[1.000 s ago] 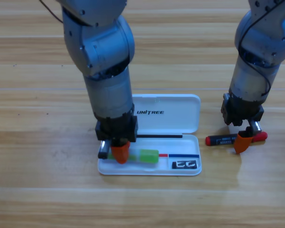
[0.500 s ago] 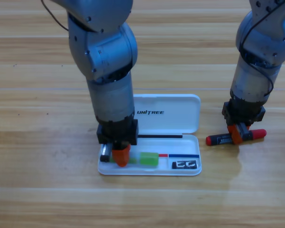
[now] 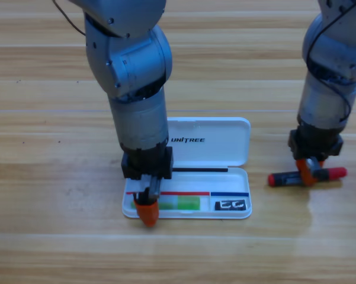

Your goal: Clean up eraser and pencils

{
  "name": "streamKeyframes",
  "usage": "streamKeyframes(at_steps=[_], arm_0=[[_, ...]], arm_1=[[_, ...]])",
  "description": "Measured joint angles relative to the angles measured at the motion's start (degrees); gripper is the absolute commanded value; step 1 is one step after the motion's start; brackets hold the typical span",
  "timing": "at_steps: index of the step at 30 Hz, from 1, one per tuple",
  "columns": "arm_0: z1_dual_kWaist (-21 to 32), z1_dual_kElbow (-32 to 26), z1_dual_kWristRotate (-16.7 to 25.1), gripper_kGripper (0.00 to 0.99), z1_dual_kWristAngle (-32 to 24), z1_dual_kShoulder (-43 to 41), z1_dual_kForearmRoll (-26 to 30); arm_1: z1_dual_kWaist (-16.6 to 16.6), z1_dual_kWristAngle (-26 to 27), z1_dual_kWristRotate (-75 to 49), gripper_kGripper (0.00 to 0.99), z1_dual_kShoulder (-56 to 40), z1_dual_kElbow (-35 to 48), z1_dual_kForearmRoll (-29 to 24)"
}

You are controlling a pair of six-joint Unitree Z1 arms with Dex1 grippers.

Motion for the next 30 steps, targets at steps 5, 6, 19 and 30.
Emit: streamKeyframes(at_steps=[5, 6, 19, 30], arm_0=[[0.0, 0.0, -0.05, 0.99, 0.04, -0.57, 1.74], [0.0, 0.0, -0.09, 0.99, 0.1, -1.25, 2.58], [6.51, 4.11, 4.95, 0.99, 0.25, -28.28, 7.4], [17.33, 12.03, 8.26, 0.99, -2.46, -30.89, 6.48]], arm_1=[[0.29, 0.93, 3.3, 0.0, -5.65, 0.19, 5.0], [0.5, 1.17, 4.32, 0.0, -7.26, 0.09, 5.76], [10.11, 4.77, 13.03, 0.0, -3.84, -16.83, 8.34], [14.89, 4.87, 16.09, 0.0, 8.01, -29.13, 8.7]])
